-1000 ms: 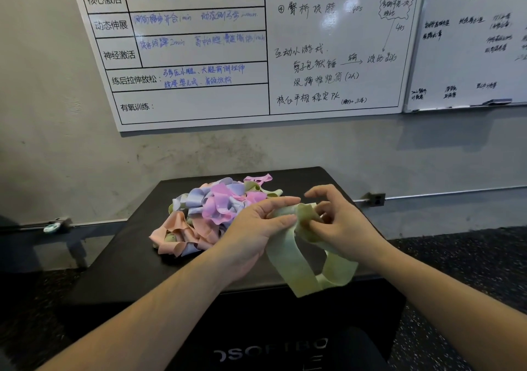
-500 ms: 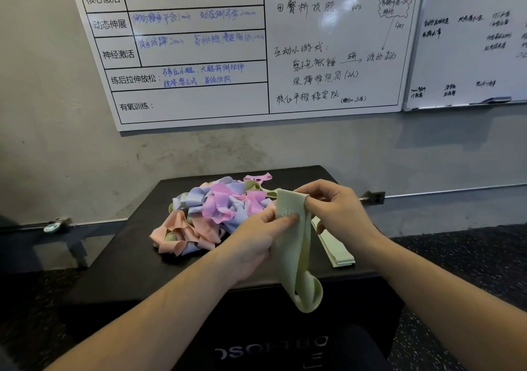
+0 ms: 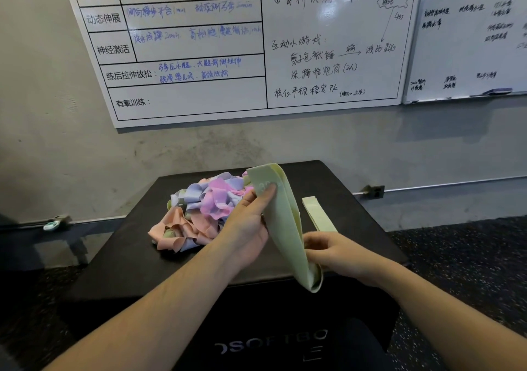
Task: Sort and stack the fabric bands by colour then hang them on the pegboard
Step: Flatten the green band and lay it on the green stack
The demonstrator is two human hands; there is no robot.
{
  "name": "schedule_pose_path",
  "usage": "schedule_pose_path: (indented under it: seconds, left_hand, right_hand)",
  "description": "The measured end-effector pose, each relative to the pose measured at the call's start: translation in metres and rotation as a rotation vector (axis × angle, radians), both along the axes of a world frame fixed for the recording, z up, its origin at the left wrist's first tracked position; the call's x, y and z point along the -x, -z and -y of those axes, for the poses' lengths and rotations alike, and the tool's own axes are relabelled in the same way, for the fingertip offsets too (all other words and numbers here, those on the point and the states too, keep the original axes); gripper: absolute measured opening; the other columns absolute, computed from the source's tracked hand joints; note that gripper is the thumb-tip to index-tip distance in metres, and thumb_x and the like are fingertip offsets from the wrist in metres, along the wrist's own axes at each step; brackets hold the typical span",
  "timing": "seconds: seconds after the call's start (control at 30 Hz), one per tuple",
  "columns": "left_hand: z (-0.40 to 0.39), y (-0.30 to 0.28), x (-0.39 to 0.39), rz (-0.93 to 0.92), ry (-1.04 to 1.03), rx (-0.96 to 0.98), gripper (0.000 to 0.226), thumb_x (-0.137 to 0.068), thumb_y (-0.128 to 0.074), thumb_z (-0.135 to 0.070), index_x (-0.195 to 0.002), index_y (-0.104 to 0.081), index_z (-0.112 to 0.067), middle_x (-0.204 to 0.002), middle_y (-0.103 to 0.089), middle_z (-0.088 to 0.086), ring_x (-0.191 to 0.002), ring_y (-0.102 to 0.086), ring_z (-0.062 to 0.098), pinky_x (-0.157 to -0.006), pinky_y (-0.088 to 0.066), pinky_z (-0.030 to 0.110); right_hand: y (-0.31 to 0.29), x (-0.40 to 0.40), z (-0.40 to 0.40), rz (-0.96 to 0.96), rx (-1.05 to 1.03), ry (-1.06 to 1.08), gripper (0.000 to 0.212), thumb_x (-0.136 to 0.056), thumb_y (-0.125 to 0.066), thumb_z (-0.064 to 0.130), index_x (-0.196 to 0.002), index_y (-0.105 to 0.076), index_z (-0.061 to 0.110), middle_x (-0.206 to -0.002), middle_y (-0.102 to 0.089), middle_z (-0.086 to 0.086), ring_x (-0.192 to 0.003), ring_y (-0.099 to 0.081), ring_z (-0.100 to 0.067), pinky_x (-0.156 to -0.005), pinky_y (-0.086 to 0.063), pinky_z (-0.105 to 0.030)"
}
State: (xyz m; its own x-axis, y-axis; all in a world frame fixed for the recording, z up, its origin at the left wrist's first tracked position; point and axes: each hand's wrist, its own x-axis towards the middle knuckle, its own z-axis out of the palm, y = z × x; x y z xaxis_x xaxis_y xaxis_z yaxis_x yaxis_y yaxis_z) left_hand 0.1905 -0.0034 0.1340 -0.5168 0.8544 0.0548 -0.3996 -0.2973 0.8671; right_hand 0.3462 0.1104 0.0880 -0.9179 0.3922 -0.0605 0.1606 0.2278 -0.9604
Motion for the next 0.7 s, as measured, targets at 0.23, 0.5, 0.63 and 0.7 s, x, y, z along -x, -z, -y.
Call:
schedule_pose_path:
  seconds: [0.23,0.5,0.63,0.7]
  left_hand:
    - [-0.001,0.01,0.001,-0.235,-0.276,0.161,0.012,-0.103,-0.059,-0.03,-0.112,-0.064,-0.025,-0.089,-0.078,-0.009,-0.083,-0.073,0.008,-0.07,-0.056,0.022]
    - [-0.009,0.023,0.015,-0.343,-0.539,0.204,0.019,-0.106,-0.044,-0.034,-0.124,-0.046,-0.029,-0.111,-0.064,0.002,-0.102,-0.063,0.021,-0.086,-0.051,0.037]
    - [-0.009,0.031,0.013,-0.451,-0.561,0.23,0.019,-0.109,-0.039,-0.029,-0.127,-0.041,-0.024,-0.115,-0.06,0.005,-0.094,-0.056,0.011,-0.078,-0.045,0.031]
    - [-0.009,0.032,0.009,-0.452,-0.548,0.252,0.027,-0.109,-0.037,-0.028,-0.136,-0.039,-0.022,-0.121,-0.058,0.004,-0.094,-0.054,0.008,-0.075,-0.042,0.028]
  right_hand:
    - [0.01,-0.009,-0.007,0.109,-0.096,-0.005,0.009,-0.087,-0.076,0.029,-0.085,-0.074,0.021,-0.083,-0.07,0.005,-0.08,-0.062,-0.005,-0.082,-0.048,-0.024]
    - [0.015,-0.023,-0.013,0.065,-0.073,0.016,0.02,-0.083,-0.079,0.02,-0.079,-0.061,0.028,-0.079,-0.061,-0.001,-0.072,-0.052,-0.012,-0.07,-0.043,-0.026]
    - [0.016,-0.016,-0.014,0.011,-0.336,0.267,0.032,-0.085,-0.072,0.015,-0.085,-0.051,0.039,-0.078,-0.063,0.004,-0.064,-0.053,-0.009,-0.068,-0.045,-0.03]
    - [0.016,-0.014,-0.014,0.086,-0.465,0.358,0.031,-0.087,-0.07,0.026,-0.104,-0.049,0.041,-0.088,-0.063,0.006,-0.07,-0.058,-0.006,-0.064,-0.045,-0.022]
